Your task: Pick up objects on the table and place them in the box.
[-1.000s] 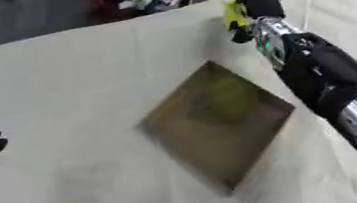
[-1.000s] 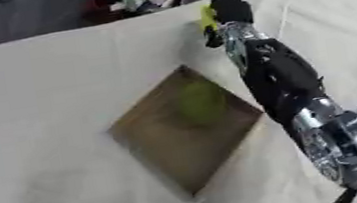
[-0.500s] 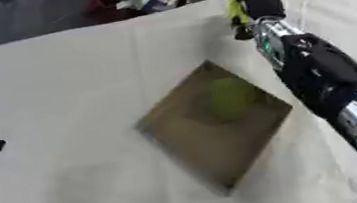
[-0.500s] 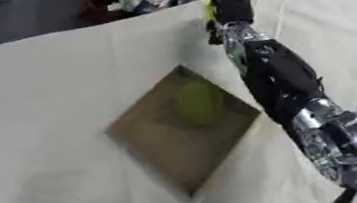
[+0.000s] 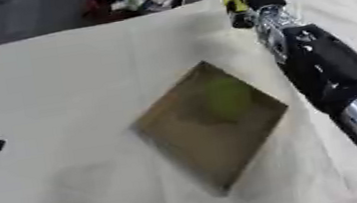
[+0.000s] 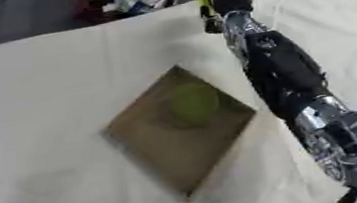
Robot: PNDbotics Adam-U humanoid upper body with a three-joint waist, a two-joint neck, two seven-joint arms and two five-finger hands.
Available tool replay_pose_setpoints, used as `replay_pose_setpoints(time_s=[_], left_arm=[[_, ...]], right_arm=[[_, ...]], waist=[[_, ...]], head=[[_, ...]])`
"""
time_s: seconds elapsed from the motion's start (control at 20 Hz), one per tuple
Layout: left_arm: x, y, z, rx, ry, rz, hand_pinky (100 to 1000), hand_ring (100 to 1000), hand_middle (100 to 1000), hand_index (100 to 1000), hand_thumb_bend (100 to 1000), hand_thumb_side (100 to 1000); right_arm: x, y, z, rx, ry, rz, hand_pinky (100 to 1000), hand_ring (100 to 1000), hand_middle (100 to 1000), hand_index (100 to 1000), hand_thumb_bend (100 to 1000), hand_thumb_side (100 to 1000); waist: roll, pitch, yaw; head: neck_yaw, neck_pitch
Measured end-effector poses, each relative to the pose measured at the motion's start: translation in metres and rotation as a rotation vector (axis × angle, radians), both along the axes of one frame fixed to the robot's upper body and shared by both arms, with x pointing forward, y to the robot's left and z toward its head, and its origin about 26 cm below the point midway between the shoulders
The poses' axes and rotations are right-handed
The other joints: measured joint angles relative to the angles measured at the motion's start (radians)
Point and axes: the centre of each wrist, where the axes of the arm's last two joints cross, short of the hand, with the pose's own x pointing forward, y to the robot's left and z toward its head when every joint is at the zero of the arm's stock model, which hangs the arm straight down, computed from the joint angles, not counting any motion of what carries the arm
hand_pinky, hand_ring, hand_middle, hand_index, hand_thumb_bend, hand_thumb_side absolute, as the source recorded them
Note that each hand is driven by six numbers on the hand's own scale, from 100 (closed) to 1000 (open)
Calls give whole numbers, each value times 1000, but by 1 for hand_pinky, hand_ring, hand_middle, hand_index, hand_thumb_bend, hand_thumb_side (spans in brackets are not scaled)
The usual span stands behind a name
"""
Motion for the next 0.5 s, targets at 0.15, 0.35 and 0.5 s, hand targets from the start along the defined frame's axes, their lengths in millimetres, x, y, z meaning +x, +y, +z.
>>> replay_pose_setpoints(time_s=[0.15, 0.35, 0.5], left_arm=[[0, 1, 0, -2, -1, 7, 725, 639, 608, 806, 298, 755], [-1, 2, -1, -3, 1, 13, 725, 639, 608, 806, 298, 755], [-1, 3, -1, -1, 0, 16, 725, 639, 608, 806, 298, 756]], right_arm=[[-6, 3, 9, -17, 2, 120, 415, 471, 339, 439, 100, 142], [-17, 11, 25, -44, 8, 286, 424, 476, 342, 442, 100, 151], [-29, 17, 36, -59, 19, 396, 423, 475, 339, 443, 100, 168]], waist=[[-2, 0, -4], [-6, -1, -12], [-11, -1, -16]], head=[[5, 0], [10, 0], [15, 0]])
